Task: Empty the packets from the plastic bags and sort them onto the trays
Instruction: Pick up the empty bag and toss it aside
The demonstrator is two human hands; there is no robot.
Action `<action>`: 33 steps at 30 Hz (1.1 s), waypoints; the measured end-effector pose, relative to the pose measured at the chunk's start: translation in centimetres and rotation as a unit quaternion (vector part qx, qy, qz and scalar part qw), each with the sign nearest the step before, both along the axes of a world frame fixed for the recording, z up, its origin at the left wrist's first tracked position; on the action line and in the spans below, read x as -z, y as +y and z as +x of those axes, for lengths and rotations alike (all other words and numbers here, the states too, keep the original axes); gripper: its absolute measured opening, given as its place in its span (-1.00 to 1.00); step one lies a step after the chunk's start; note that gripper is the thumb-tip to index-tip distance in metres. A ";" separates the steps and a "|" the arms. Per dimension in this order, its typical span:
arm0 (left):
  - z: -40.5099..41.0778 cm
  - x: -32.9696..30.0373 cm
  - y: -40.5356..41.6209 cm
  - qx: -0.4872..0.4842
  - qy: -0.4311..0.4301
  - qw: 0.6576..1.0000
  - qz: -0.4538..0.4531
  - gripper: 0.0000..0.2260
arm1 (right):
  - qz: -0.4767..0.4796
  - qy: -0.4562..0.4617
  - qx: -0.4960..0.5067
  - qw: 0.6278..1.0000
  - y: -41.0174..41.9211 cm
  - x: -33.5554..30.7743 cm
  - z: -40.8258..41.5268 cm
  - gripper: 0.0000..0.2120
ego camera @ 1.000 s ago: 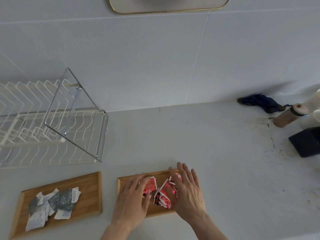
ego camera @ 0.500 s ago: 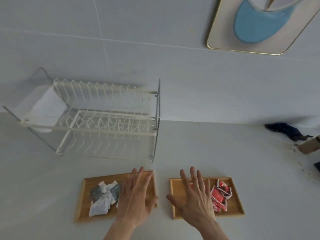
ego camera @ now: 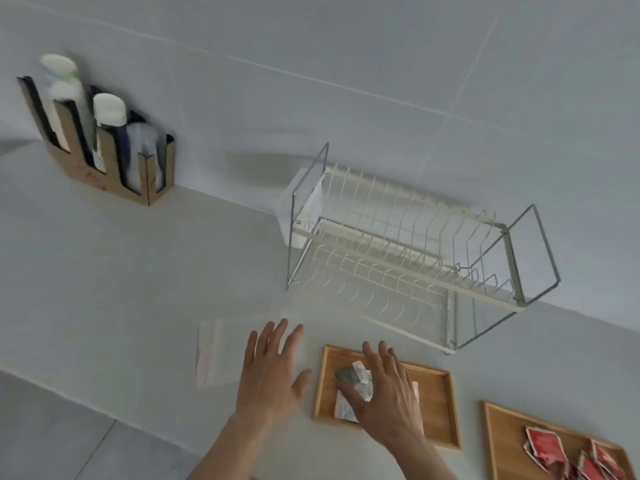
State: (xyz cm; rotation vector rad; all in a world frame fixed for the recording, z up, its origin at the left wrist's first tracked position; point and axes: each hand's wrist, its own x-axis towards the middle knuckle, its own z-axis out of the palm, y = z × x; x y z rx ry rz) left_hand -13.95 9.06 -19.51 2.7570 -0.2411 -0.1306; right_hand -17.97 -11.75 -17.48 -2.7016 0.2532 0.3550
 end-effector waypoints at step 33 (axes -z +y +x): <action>3.1 4.9 11.1 -0.476 0.145 0.806 -0.320 -0.67 | 0.233 0.118 0.219 0.940 13.6 4.2 8.5 -0.44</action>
